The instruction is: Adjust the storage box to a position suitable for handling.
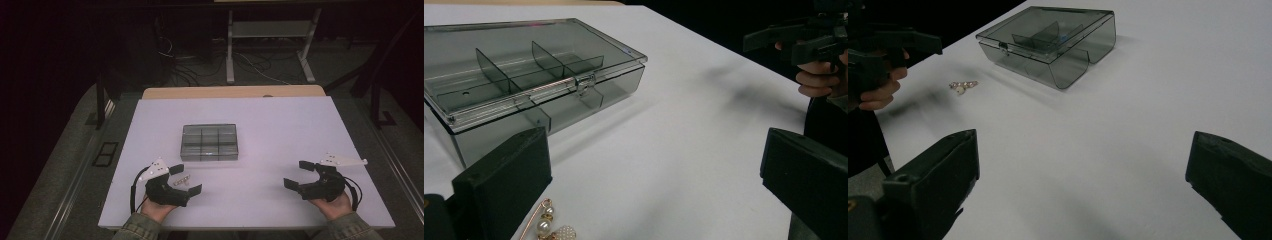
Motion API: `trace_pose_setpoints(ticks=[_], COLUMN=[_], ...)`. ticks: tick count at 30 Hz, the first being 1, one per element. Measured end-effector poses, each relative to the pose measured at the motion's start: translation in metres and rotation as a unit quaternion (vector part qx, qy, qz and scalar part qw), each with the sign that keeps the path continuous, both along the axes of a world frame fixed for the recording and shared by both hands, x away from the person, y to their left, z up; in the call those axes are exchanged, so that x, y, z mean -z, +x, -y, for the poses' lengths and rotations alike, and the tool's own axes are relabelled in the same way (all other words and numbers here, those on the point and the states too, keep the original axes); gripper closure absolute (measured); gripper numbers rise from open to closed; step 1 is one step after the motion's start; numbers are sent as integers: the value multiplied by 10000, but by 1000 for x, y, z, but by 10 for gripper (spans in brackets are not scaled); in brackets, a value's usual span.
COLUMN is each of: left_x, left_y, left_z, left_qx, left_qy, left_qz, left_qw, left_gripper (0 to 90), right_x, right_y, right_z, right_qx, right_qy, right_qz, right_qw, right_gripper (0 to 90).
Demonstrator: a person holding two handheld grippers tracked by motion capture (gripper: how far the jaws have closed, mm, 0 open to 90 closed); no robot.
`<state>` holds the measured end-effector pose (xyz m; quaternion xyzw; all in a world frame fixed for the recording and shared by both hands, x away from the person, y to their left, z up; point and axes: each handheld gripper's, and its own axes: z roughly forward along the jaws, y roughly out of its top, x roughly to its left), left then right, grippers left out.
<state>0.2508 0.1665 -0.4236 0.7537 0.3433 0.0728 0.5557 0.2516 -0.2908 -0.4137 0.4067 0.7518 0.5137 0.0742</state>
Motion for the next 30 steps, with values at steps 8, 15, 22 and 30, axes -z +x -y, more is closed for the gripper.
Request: trace_pose_setpoints(ticks=[8,15,22,30], left_x=[-1,-1,-1,-5], left_y=[0,0,-1,-1], left_z=[0,1,1,1], left_qx=[5,41,8,43], left_qy=[19,89,136,167], left_qz=[-33,-100,-160,-214], left_qw=[10000,9999,9998,9996], left_gripper=[0,0,0,0], right_x=[0,0,0,0], right_y=[0,-1,-2,-3], right_z=[-1,-4,-3,-1], right_qx=[-5,-11,-14,-4], right_qy=[-40,-154,-201,-167], right_qz=[-51,-59,-79,-87], right_qw=[10000,9999,9998,9998], right_gripper=[4,4,4,4])
